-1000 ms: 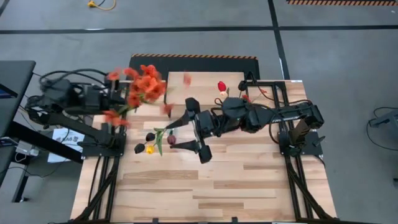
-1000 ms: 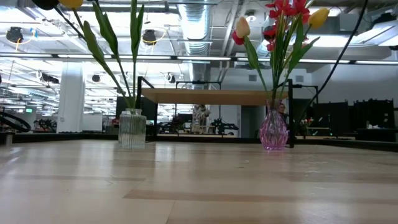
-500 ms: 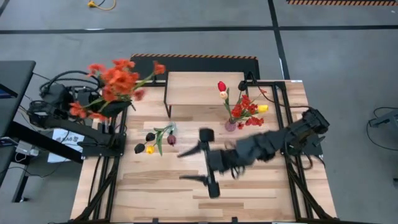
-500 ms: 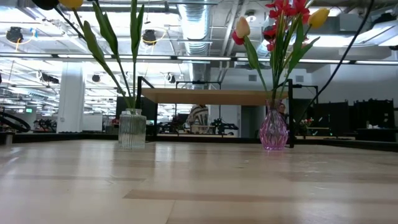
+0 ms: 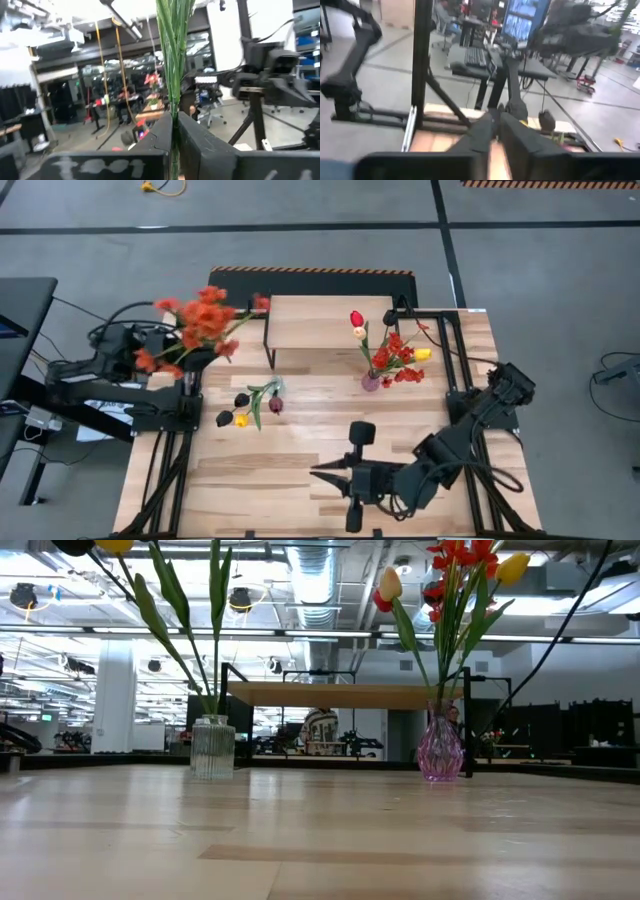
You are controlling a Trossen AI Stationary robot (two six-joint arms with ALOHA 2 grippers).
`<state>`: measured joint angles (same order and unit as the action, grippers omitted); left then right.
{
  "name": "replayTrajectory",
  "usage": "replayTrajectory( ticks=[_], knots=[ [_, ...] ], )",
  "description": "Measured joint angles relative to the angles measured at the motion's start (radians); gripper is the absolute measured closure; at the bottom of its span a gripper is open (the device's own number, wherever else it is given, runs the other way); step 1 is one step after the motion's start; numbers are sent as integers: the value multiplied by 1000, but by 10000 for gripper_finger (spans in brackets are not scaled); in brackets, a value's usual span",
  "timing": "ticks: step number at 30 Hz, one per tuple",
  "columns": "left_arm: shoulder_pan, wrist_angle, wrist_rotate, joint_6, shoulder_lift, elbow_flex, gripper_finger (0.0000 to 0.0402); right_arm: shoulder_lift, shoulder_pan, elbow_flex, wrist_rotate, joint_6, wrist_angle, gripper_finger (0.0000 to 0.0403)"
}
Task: Pick and place flowers into a vace then onto a shelf
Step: Put the red flower into the transparent vase
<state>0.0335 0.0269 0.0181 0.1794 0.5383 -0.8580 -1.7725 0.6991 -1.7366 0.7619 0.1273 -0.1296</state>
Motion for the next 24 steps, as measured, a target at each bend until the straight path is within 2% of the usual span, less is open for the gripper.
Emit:
replayTrajectory(
  ticks=[2, 6, 10, 17, 20, 24],
  knots=[
    [47, 2, 34, -17, 6, 14, 401, -2, 16, 11, 2, -15, -8, 391],
    [157, -2, 108, -63, 2, 40, 401, 2, 45, 11, 10, -76, -71, 384],
    [266, -48, 293, -124, 1, 75, 401, 8, 76, 11, 51, -131, -152, 400],
    [395, -28, 431, -169, 3, 130, 401, -9, 150, 14, 78, -306, -328, 401],
    [434, -27, 480, -169, 2, 130, 401, -14, 187, 96, 80, -389, -308, 400],
    [471, -34, 534, -163, 2, 130, 401, -14, 230, 247, 82, -479, -174, 402]
  ],
)
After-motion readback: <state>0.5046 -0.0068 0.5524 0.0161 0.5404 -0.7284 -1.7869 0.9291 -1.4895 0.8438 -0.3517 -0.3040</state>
